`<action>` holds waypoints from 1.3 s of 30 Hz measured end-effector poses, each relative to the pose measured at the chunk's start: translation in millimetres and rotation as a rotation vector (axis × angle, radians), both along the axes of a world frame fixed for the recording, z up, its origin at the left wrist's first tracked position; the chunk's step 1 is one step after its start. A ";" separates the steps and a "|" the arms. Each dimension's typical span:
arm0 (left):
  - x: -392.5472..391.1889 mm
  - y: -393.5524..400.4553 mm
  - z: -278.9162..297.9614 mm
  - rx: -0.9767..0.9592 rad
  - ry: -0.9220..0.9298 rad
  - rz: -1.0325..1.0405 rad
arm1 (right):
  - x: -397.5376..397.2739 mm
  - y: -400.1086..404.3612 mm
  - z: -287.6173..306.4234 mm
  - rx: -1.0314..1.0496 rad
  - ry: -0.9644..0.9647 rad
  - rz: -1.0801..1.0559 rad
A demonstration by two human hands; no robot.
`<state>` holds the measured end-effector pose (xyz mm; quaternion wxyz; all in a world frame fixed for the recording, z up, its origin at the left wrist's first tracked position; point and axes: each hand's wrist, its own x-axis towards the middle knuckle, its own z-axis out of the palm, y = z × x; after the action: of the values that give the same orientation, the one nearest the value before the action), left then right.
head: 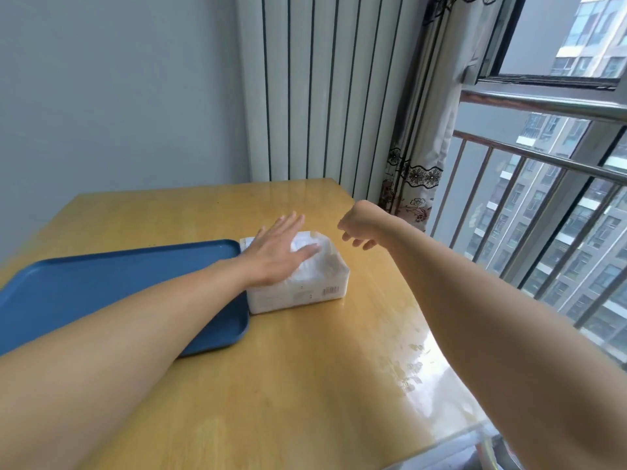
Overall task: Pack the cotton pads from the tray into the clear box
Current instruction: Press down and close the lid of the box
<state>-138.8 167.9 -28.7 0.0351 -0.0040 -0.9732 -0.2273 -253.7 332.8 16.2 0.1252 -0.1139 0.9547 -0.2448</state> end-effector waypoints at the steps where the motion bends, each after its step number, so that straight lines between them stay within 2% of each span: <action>1: -0.7 -13.8 1.3 0.059 -0.003 0.122 | -1.6 -1.7 -4.9 -0.121 -0.069 -0.020; 4: 3.2 -50.0 -0.1 0.183 0.036 0.480 | -3.8 -8.3 -24.3 -0.363 -0.266 -0.099; 6: 7.9 -69.1 -2.1 0.348 0.036 0.602 | -6.1 -15.7 -33.7 -0.467 -0.353 -0.152; 9: 15.3 -78.2 -3.1 0.638 -0.077 0.603 | -10.9 -20.9 -42.2 -0.588 -0.446 -0.214; 14: 19.3 -68.5 6.6 0.841 -0.131 0.534 | -19.8 -20.9 -39.9 -0.745 -0.466 -0.159; 19: 14.1 -76.8 15.1 1.015 -0.141 0.584 | -27.9 -2.2 -24.5 -0.711 -0.384 -0.051; 22: 16.7 -74.0 19.2 1.032 -0.142 0.533 | -29.1 12.2 -18.9 -0.651 -0.331 -0.001; 27: 22.8 -59.7 20.5 0.930 -0.185 0.493 | -20.9 16.4 -10.9 -0.567 -0.280 0.043; 32: 32.9 -48.4 23.4 0.725 -0.272 0.457 | 2.3 11.6 -5.0 -0.325 -0.309 0.107; 36: 36.6 -44.2 22.6 0.708 -0.305 0.475 | 17.5 8.1 -0.5 -0.185 -0.417 0.119; 39: 38.1 -43.7 20.6 0.726 -0.285 0.490 | 21.0 7.3 -1.0 -0.163 -0.422 0.101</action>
<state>-100.7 124.2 -8.1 -0.0474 0.2699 -0.7980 -0.5368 -232.7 340.1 15.2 0.3244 -0.1176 0.8776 -0.3328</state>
